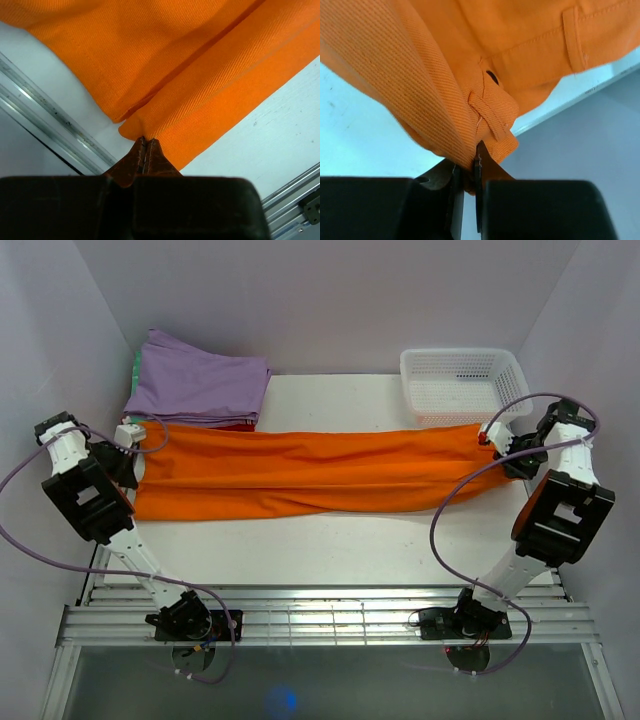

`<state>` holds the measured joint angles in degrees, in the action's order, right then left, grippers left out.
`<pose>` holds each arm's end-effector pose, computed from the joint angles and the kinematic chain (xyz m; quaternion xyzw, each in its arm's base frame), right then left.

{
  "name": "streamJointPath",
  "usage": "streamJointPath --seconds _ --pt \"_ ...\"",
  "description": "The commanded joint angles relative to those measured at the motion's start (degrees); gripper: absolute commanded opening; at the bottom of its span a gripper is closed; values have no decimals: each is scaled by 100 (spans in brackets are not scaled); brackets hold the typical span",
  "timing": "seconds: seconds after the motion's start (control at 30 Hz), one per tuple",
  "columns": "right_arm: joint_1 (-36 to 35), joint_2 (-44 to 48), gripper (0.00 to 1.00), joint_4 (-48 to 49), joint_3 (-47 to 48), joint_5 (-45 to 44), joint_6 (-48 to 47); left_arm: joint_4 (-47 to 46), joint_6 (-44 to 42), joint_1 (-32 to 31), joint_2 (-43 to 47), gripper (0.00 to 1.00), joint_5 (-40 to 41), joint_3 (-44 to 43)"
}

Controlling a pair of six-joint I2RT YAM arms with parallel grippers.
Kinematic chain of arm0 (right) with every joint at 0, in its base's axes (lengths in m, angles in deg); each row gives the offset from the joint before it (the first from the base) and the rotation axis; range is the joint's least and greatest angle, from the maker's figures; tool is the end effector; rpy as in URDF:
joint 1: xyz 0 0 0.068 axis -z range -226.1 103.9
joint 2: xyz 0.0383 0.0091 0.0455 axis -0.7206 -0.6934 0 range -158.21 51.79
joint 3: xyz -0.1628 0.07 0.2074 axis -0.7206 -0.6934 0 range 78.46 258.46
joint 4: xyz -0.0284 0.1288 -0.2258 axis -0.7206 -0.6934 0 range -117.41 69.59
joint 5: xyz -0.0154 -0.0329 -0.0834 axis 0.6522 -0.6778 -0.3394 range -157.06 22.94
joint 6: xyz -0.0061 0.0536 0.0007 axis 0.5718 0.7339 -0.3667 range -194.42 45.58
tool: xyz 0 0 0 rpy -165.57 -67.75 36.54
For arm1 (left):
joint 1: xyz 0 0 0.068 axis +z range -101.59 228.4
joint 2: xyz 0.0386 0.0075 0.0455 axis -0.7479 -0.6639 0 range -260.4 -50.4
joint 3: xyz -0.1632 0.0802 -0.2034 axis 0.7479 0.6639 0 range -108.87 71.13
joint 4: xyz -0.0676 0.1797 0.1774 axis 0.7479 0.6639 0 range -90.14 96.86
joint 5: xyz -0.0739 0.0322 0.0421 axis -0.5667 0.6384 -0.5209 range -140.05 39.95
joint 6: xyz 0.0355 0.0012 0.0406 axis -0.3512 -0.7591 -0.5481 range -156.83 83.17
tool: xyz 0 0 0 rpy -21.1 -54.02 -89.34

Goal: Fold and stack the trousers
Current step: Flatten the trousers out

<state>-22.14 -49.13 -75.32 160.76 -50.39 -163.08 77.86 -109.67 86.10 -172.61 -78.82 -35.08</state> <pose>0.3258 -0.1336 0.2477 -0.5415 0.8162 -0.0383 0.1979 0.3314 0.2343 0.2220 0.2840 0.9255 -0.1692 0.1848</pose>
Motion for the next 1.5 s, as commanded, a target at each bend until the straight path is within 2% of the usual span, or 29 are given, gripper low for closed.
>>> streamJointPath --seconds 0.0,0.1,0.2,0.33,0.37,0.43,0.47,0.5,0.57,0.6,0.63,0.67,0.7,0.73,0.77,0.8,0.83,0.9,0.93,0.97,1.03,1.13,1.17,1.2,1.23,1.33,1.47 --pt "362 626 8 -300 329 -76 -291 225 -397 159 776 0 -5 -277" --pt "740 732 8 -826 628 12 -746 242 -817 265 1154 0 -49 -260" --pt "1127 968 8 -1363 586 -84 -1257 234 -1642 326 1875 0 310 546" --pt "1601 1522 8 -1355 -590 -628 -2319 225 -2591 502 2859 0 960 2093" --pt "1646 1628 8 -1329 -1193 -951 -2470 225 -2804 572 3226 0 1388 2792" --pt "1769 1979 8 -1066 -1863 -1417 -2838 225 -3208 669 3519 0 1803 3438" --pt "1778 2093 9 -917 -2502 -1577 -2936 216 -3254 678 3668 0 2005 3719" --pt "1796 2338 16 -576 -2778 -1666 -3007 181 -3254 678 3730 11 2312 4140" --pt "1796 2542 38 -415 -3053 -1895 -3113 5 -3254 739 3819 23 2333 4275" --pt "1796 2551 43 -432 -2958 -1825 -3096 40 -3298 809 3810 37 2132 4093" --pt "1804 2525 56 -554 -2774 -1494 -3061 136 -3307 897 3767 41 2000 3917" --pt "1805 2386 61 -651 -2529 -1343 -2913 215 -3316 933 3705 49 1851 3707" --pt "1805 2263 65 -765 -1917 -1202 -2807 233 -3246 959 3574 62 1571 3278" --pt "1813 2113 73 -1045 -1580 -914 -2693 234 -3176 968 3512 63 1411 3074" --pt "1805 1773 76 -1213 -1238 -789 -2361 234 -3001 977 3442 64 1227 2854" --pt "1761 1595 77 -1380 -590 -666 -2175 225 -2904 977 3250 67 816 2452" --pt "1708 1419 77 -1590 -305 -465 -1920 233 -2763 968 3126 79 586 2256" --pt "1481 927 75 -1776 239 -375 -1115 207 -2158 890 2854 92 260 1948" --pt "1384 795 71 -1855 303 -296 -840 129 -1895 715 2582 98 145 1825" --pt "1304 663 70 -1865 321 -235 -611 -20 -1265 617 2475 98 144 1850" --pt "997 697 68 -1568 7 -16 66 -617 -734 407 2317 98 -13 1998" --pt "540 1118 66 -523 -773 118 706 -1294 302 196 2089 98 -312 2035" --pt "391 1319 66 150 -986 65 928 -1426 636 134 1948 98 -443 1860" --pt "85 1373 65 357 -1153 -5 1078 -1532 1335 46 1782 98 -523 1702" --pt "-49 1400 64 481 -1381 -66 1305 -1516 1638 19 1606 96 -646 1518" --pt "-454 1356 61 534 -1602 -198 1500 -1287 2114 -165 1077 88 -954 1059" --pt "-630 1252 59 1342 -2296 -752 1721 -1743 2379 -315 1077 85 -902 1393"
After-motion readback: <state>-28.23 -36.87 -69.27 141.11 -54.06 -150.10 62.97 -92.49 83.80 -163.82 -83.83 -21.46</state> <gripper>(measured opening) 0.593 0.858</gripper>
